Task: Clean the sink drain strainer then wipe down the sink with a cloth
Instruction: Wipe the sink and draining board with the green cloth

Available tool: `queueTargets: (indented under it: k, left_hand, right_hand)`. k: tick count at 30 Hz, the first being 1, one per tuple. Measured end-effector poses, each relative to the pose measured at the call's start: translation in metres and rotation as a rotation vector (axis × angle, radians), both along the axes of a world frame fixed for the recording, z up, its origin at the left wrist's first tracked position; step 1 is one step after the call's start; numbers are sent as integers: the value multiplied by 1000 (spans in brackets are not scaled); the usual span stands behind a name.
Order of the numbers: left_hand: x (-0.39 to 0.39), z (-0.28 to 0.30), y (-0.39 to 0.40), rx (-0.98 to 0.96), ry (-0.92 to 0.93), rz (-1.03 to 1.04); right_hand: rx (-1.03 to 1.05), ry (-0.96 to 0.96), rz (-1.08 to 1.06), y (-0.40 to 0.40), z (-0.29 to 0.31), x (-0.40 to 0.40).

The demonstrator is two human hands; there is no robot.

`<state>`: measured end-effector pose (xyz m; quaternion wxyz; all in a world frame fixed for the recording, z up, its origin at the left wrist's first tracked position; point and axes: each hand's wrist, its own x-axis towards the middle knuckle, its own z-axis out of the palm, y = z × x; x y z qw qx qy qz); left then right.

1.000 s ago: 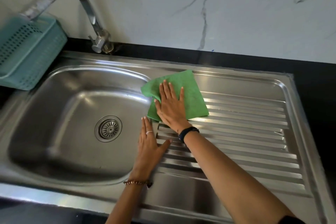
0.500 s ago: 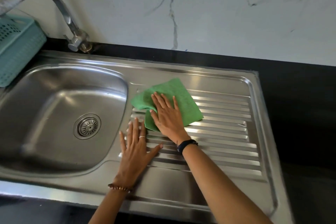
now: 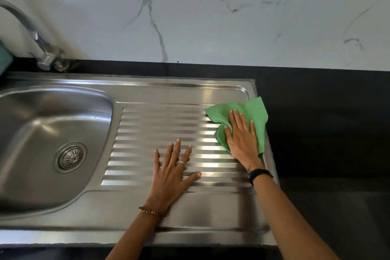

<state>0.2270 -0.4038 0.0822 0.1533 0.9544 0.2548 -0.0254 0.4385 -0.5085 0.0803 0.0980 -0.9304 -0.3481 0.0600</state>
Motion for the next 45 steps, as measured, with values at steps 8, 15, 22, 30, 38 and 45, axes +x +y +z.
queueTargets:
  k: [8,15,22,30,38,45]
  left_hand:
    - [-12,8,12,-153,-29,-25]
    - [-70,14,61,-161,-43,161]
    - [-122,11,94,-238,-59,355]
    - [-147,10,110,-370,-178,375]
    - [-148,10,107,-250,-158,340]
    - [-96,15,61,-137,-57,127]
  right_hand:
    - [1,-63,-83,-23,1,-36]
    - [-5,-24,-242,21,9,-39]
    - [-25,-8,-30,123,4,-123]
    - [-56,1,318,241,2,-219]
    - [-70,0,560,205,-3,-238]
    - [14,48,268,111,3,-160]
